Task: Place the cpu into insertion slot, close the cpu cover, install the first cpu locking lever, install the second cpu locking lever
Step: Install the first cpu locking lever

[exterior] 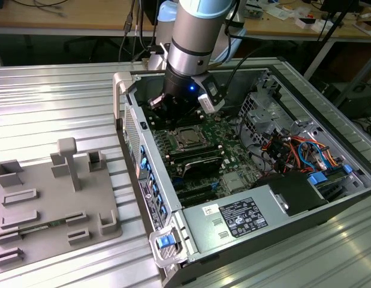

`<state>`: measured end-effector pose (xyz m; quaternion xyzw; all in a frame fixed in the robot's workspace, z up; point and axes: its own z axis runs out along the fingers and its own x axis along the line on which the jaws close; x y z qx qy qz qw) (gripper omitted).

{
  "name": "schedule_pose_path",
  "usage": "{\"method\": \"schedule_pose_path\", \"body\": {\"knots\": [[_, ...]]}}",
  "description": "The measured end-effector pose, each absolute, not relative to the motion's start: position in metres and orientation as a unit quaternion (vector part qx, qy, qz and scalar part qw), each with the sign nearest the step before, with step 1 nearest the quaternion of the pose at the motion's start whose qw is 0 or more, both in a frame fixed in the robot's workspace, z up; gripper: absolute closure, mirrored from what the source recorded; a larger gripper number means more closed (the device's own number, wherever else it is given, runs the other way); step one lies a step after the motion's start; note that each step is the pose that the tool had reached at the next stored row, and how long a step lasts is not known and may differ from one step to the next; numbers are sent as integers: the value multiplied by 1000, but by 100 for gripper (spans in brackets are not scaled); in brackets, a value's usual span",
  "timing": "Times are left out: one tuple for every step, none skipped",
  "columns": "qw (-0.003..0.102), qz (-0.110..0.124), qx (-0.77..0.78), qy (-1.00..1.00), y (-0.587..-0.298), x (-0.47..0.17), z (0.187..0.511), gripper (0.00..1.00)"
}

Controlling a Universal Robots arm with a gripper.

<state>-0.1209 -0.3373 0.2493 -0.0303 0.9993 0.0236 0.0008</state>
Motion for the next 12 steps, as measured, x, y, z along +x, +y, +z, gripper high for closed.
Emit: {"method": "schedule_pose_path", "body": {"knots": [[1,24,-30,999,-336,-121,249,89],[1,24,-30,999,-335,-121,249,89],[1,24,-30,999,-334,-121,249,89],[1,24,-30,999,-332,-121,249,89],[1,24,-30,999,-332,-121,250,89],[1,24,-30,999,-331,-121,250,89],[1,24,-30,999,-330,-121,251,89],[1,24,-30,999,-329,-121,252,89],[1,24,-31,999,-328,-121,254,89],[1,24,-31,999,-327,-121,256,89],[1,24,-31,999,-326,-121,257,89],[1,24,-31,999,-325,-121,258,89]]}}
